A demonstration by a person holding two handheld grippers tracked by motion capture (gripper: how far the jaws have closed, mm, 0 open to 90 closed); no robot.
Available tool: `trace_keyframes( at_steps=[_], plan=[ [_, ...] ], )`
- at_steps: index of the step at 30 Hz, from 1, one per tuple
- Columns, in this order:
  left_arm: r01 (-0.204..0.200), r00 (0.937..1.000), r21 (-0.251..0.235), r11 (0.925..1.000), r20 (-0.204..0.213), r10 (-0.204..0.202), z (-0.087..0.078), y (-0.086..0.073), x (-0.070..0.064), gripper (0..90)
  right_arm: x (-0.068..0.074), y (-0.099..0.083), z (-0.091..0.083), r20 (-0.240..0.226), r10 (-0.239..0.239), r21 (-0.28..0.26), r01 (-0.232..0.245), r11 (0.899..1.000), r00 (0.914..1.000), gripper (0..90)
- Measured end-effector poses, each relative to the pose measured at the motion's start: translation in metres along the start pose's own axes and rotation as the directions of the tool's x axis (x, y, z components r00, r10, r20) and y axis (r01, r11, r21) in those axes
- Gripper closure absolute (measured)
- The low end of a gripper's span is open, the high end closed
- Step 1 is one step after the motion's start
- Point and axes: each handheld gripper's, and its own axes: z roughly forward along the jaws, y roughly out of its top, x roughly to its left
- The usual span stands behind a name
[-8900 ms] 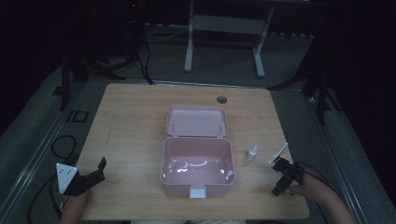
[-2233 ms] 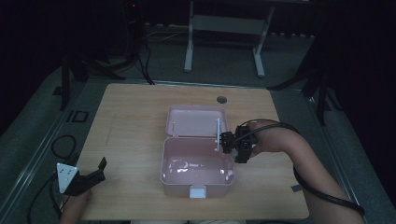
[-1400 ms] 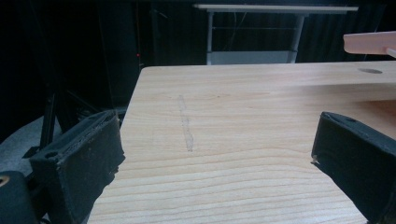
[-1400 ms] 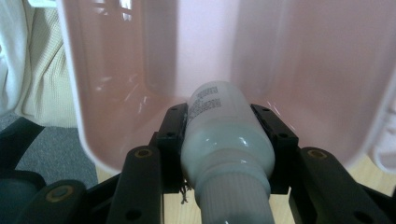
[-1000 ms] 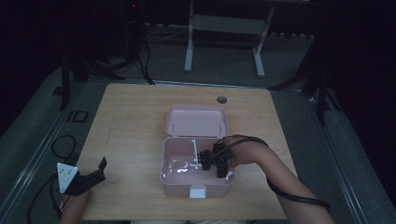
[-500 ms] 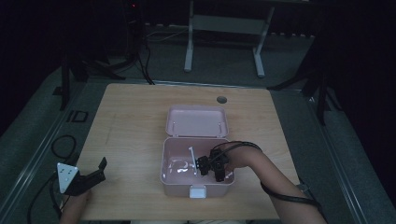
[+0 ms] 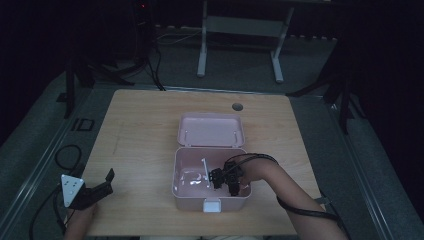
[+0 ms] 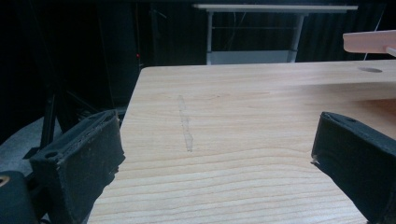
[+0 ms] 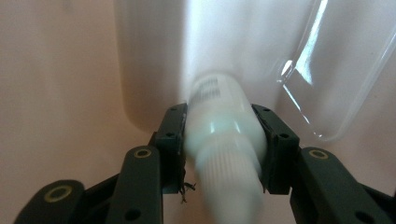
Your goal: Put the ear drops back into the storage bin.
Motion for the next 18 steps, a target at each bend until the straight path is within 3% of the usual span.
trace_keyframes(
  at_steps=[8, 14, 18],
  plan=[
    [-0.001, 1.0000, 0.000, 1.0000, 0.000, 0.001, 0.000, 0.000, 0.000, 2.0, 0.001, -0.001, -0.002, -0.005, -0.006, -0.009, 0.006, 1.000, 1.0000, 52.5],
    [-0.004, 1.0000, 0.003, 1.0000, -0.001, 0.004, 0.000, 0.000, 0.000, 2.0, 0.004, -0.008, -0.019, -0.006, -0.006, -0.061, 0.006, 0.998, 1.0000, 46.0],
    [-0.004, 1.0000, 0.004, 1.0000, -0.002, 0.004, 0.000, 0.000, 0.000, 2.0, 0.002, -0.013, -0.033, 0.018, 0.020, -0.088, -0.018, 0.996, 0.9996, 39.2]
  ],
)
